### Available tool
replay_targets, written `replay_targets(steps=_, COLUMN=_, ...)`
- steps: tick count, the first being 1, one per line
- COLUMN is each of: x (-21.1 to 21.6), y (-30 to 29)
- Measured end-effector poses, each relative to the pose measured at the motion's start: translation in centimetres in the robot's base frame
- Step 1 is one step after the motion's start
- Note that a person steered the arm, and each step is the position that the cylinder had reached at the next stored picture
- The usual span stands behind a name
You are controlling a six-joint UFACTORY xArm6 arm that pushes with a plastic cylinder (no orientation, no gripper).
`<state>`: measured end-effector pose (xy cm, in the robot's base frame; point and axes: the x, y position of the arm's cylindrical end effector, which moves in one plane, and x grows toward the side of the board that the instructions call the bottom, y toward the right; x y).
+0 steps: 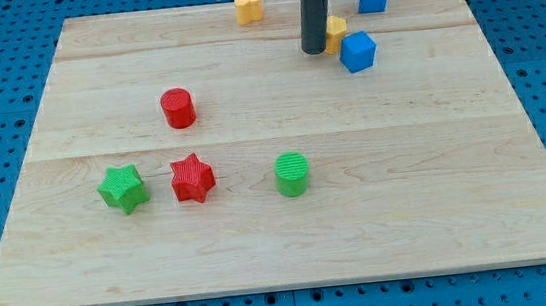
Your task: Separate the blue cube and yellow hexagon fro each other
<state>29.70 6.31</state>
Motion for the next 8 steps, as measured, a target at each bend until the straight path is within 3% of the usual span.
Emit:
replay_targets(steps=2, x=-1.2, y=3.3)
replay_targets(steps=4, x=-3.8, y=0.0)
replay_targets(steps=5, x=-5.9, y=1.8)
replay_targets(steps=7, x=-6.1, y=5.0)
replay_targets(steps=8, x=-6.2, y=9.3)
